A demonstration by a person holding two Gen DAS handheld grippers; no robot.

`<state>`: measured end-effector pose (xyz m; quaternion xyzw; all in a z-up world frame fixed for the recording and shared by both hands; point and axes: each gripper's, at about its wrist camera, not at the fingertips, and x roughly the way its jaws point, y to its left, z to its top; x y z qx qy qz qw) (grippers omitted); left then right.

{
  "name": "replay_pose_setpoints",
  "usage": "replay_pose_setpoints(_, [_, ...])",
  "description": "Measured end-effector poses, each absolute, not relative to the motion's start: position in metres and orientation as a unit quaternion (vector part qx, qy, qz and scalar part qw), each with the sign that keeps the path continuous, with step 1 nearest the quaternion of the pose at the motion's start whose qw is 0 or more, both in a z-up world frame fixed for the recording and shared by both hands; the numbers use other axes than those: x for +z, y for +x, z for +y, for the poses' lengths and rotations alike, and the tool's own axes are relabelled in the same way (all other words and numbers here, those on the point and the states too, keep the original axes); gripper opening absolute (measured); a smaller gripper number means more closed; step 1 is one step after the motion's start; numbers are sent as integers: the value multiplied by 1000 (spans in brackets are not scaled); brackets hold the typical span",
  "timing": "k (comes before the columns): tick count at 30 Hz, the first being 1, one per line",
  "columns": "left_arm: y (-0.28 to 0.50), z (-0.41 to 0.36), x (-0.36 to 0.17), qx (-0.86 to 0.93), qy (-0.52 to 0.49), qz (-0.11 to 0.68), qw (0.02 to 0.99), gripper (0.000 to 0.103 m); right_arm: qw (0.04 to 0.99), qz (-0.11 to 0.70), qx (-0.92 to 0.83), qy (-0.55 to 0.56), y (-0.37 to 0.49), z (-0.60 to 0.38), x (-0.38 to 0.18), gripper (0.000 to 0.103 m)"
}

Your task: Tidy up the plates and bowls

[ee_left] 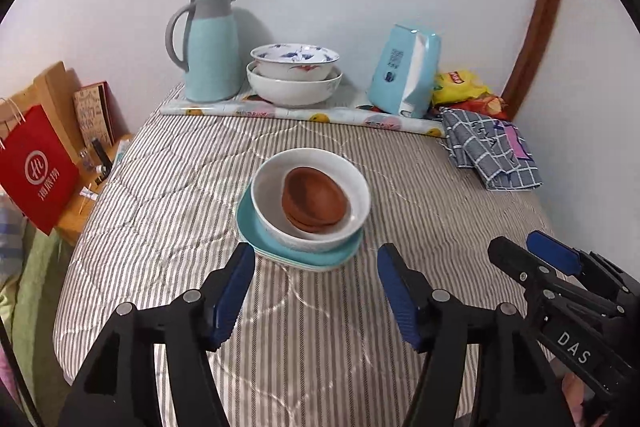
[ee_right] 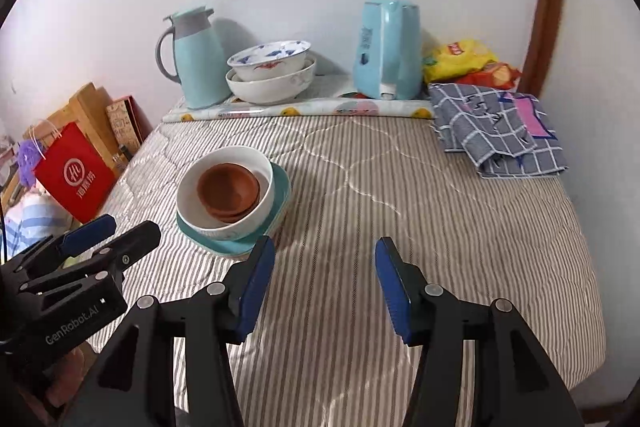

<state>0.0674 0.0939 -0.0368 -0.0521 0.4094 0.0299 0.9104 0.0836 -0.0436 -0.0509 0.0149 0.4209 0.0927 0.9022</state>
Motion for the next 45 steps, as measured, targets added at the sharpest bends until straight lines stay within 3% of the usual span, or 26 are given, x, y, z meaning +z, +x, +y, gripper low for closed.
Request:
replay_pose_setpoints(1, [64, 91, -35, 31, -50, 407, 911, 66, 904, 417, 89, 19, 77, -49, -49, 66])
replay_pose_setpoints(3, [55, 85, -32, 33, -45, 402, 914, 67, 909, 409, 85, 21, 67, -55, -46, 76])
replay_pose_setpoints(7, [41, 79, -27, 36, -41, 397, 916, 74, 915, 396, 72, 20, 48, -67, -41, 91])
replay_pose_setpoints(10, [31, 72, -26, 37, -37, 395, 917, 75, 919, 389, 61, 18, 36, -74, -37, 95])
replay_pose_setpoints(14, [19, 65, -23, 35, -38, 390, 920, 77, 924, 380, 45, 3, 20, -81, -31, 97])
replay_pose_setpoints(16, [13, 61, -21, 37, -34, 383, 922, 84, 925, 377, 44, 4, 13, -85, -29, 97])
replay_pose_setpoints(22, [3, 56, -17, 37, -36, 373, 926, 90, 927, 373, 40, 5, -1, -92, -28, 97])
replay_pose_setpoints(45, [-3, 52, -16, 34, -33, 373, 927, 90, 929, 367, 35, 5, -14, -97, -24, 97])
